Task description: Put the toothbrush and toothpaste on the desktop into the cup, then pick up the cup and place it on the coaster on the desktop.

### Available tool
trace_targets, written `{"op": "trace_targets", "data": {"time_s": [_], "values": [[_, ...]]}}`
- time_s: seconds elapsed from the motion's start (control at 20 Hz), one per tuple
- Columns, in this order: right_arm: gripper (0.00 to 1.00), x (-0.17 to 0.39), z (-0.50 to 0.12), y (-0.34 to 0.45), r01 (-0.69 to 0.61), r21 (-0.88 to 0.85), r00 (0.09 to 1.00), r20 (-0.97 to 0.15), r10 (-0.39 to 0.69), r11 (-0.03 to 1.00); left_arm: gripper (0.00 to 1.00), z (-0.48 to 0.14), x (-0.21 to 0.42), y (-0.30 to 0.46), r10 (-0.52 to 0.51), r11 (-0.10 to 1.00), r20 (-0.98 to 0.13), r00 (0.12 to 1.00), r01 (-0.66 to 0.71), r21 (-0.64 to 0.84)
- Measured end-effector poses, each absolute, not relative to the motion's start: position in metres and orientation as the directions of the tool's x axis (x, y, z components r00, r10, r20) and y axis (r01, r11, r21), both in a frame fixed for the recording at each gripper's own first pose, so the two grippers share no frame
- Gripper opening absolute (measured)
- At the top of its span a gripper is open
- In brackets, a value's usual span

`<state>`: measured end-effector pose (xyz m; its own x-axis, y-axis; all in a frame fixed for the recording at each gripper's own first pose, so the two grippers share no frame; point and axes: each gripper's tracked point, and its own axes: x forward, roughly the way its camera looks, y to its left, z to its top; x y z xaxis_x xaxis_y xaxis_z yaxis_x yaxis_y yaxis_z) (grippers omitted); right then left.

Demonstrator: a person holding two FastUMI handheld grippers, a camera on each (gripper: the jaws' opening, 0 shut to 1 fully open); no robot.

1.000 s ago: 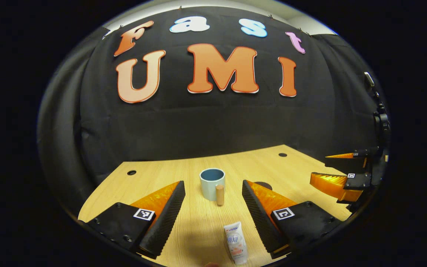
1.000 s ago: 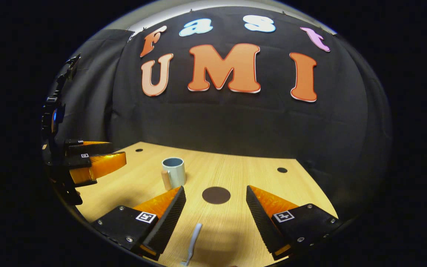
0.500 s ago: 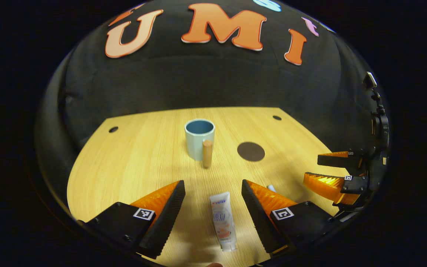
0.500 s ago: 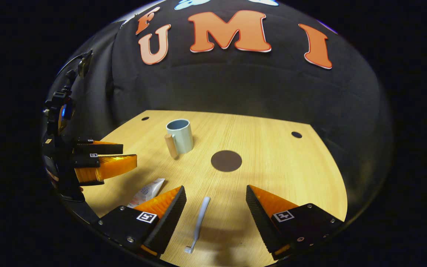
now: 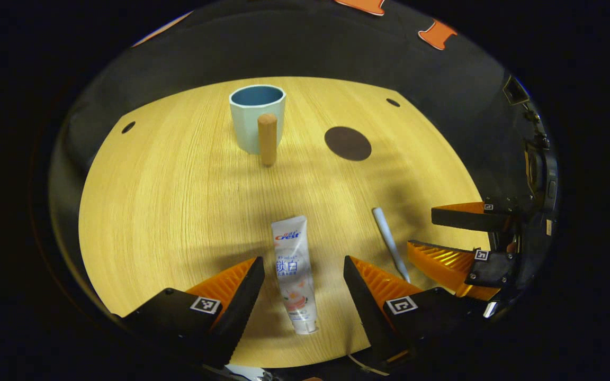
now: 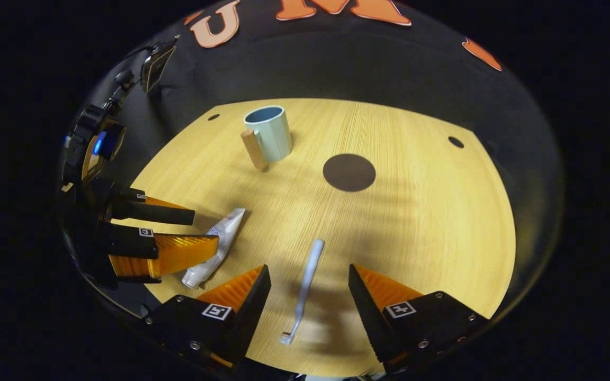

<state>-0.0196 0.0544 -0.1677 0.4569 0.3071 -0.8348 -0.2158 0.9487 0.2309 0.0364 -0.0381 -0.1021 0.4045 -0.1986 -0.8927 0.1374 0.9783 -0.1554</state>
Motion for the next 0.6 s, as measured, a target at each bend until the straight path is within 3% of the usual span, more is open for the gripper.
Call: {"op": "trace_targets", "data": {"time_s": [0.2,0.6], "values": [[0.83,-0.016,-0.181,0.05,-0.185,0.229,0.393,-0.874,0.285,0.956,0.98,-0.104,0.024,-0.035,-0.195,0.98,-0.936,0.291,0.103,-0.172],[0.78,-0.029,-0.2,0.063,-0.222,0.221,0.248,-0.929,0.274,0.95,0.97,-0.107,0.011,-0.066,-0.202,0.978,-0.965,0.166,0.08,-0.191]]}}
